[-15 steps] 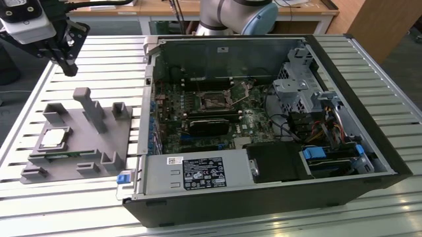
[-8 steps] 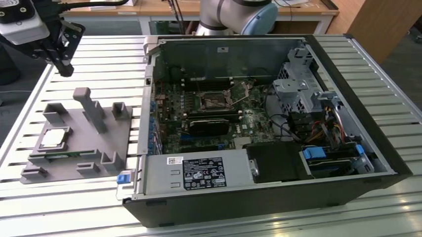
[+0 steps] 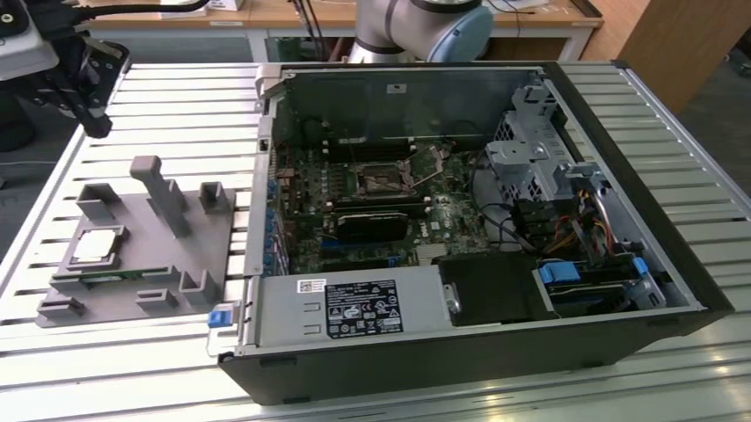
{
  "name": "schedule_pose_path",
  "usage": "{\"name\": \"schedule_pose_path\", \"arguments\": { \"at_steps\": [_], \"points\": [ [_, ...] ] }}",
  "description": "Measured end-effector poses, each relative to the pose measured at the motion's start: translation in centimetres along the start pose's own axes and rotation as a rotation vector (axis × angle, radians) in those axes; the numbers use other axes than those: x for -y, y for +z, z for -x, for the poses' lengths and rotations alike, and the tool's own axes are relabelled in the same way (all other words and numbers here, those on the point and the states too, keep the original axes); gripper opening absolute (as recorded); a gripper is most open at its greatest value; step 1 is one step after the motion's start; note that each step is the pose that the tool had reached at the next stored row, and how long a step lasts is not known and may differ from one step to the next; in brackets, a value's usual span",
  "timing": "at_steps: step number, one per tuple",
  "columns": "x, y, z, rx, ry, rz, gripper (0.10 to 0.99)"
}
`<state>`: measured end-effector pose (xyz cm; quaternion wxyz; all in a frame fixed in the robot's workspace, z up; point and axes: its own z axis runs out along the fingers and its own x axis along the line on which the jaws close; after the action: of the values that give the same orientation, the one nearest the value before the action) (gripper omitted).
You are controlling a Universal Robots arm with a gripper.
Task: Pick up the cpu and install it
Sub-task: 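Reach for the cpu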
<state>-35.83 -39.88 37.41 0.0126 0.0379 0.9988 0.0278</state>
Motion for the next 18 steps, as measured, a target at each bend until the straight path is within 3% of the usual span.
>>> {"name": "schedule_pose_path", "arguments": {
  "at_steps": [7, 18],
  "points": [
    [0.19, -0.05, -2.49, 0.0, 0.0, 0.0, 0.106],
    [0.43, -0.09, -5.63, -0.0001, 0.0, 0.0, 0.106]
  ]
}}
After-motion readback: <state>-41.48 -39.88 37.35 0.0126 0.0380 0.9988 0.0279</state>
